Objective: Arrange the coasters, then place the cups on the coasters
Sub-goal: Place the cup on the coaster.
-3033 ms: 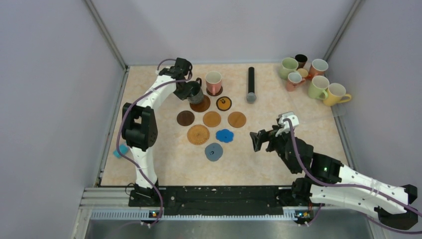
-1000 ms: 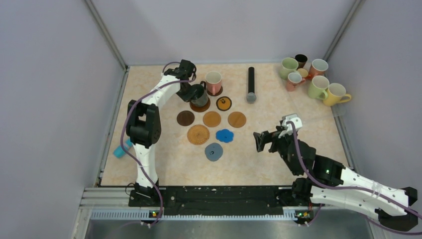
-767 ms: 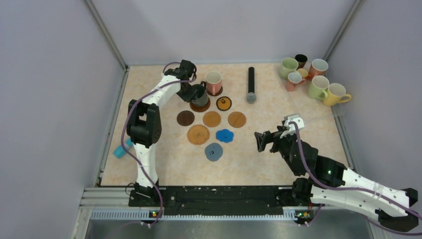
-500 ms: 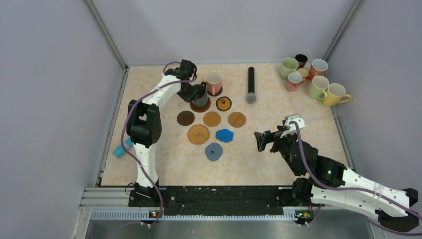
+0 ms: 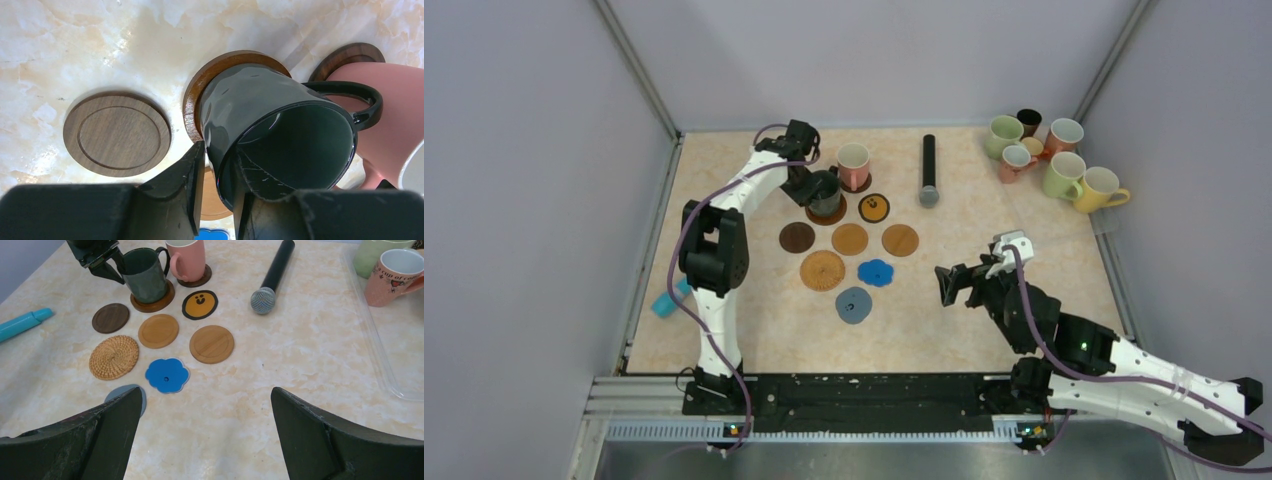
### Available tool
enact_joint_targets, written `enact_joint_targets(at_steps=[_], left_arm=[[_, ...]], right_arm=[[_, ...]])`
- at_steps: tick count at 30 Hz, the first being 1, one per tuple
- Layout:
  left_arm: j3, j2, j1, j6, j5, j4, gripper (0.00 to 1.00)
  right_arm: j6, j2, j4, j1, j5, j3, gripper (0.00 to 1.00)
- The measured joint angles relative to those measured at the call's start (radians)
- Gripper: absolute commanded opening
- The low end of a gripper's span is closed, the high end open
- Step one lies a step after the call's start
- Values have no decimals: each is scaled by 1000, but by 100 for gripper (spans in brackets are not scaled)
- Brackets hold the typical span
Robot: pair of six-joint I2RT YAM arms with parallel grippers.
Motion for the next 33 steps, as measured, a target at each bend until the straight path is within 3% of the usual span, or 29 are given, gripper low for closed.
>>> enact_joint_targets(at_steps=[3, 7, 12, 16, 27, 33], left_arm=[[0, 0, -2, 0, 0, 0, 34], [0, -1, -3, -1, 0, 1, 46], [0, -6, -5, 3, -2, 2, 70], [-8, -48, -8, 14, -20, 10, 98], [-93, -352, -11, 174, -30, 85, 99], [-270, -577, -11, 343, 40, 154, 98]], right_arm=[[0, 0, 0, 0, 0, 0, 99], [1, 0, 0, 0, 0, 0, 99], [5, 2, 0, 0, -3, 0, 99], [13, 24, 2, 0, -11, 0, 98], [24, 267, 6, 0, -68, 50, 98], [-10, 393, 17, -76, -116, 156, 93]])
